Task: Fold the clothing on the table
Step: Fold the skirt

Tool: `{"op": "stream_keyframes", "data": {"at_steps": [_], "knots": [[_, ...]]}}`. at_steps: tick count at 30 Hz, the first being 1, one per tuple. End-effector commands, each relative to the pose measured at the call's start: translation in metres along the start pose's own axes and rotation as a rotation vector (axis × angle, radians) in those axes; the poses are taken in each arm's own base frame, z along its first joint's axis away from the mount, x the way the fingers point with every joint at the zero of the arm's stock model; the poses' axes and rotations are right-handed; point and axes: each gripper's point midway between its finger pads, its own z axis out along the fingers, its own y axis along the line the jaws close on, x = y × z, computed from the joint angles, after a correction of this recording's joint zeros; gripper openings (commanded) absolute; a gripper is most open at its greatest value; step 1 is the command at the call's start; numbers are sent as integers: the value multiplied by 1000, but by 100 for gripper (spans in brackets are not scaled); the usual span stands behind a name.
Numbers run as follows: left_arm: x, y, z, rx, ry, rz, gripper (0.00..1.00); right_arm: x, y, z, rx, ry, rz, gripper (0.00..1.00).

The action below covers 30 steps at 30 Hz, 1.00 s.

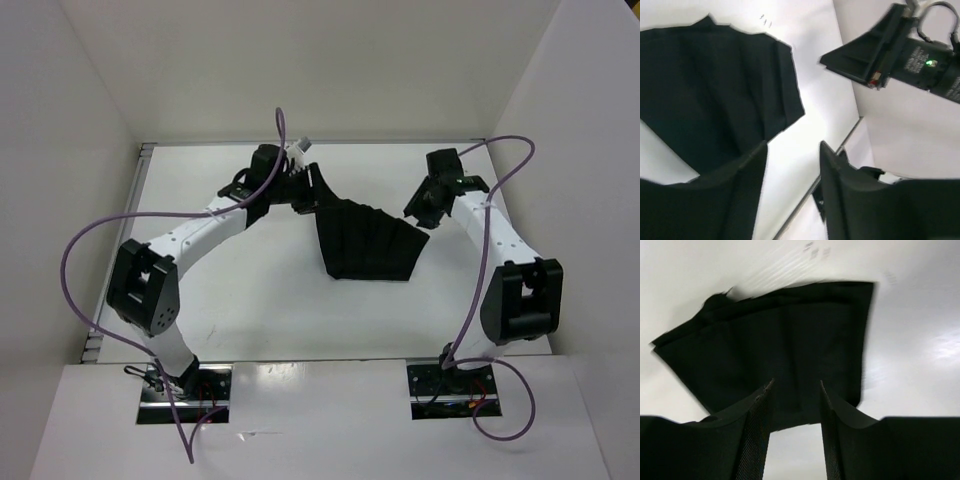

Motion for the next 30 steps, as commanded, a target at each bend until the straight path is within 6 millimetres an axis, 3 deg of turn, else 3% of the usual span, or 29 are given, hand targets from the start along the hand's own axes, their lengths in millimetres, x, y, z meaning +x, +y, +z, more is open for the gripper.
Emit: {"op": "stream_keyframes", "data": {"at_steps": [1,2,4,7,11,13,18,21,22,25,29,30], "knots": [[2,-10,21,97,48,66,50,17,40,16,-187,109,-21,45],[1,-15,26,141,61,79,42,30,41,32,-191,171,-21,45],[9,-2,44,148,113,49,24,39,44,48,-199,218,-29,45],[21,18,67,158,165,-2,14,60,42,76,-201,307,-33,45],[40,58,94,93,205,-70,5,81,29,96,-152,378,-27,45],[47,76,103,51,210,-90,5,87,25,102,-135,398,-26,45],[54,108,111,-74,200,-130,2,113,22,118,-126,502,-35,45],[54,143,96,-174,175,-181,0,119,39,121,-167,525,-56,45],[46,148,89,-201,142,-182,0,125,42,124,-165,537,-69,45],[26,179,63,-276,65,-225,0,119,66,125,-205,520,-88,45],[5,195,37,-330,-3,-242,2,122,90,128,-255,539,-112,45],[-4,188,29,-322,-24,-236,6,120,94,125,-270,544,-111,45]]}}
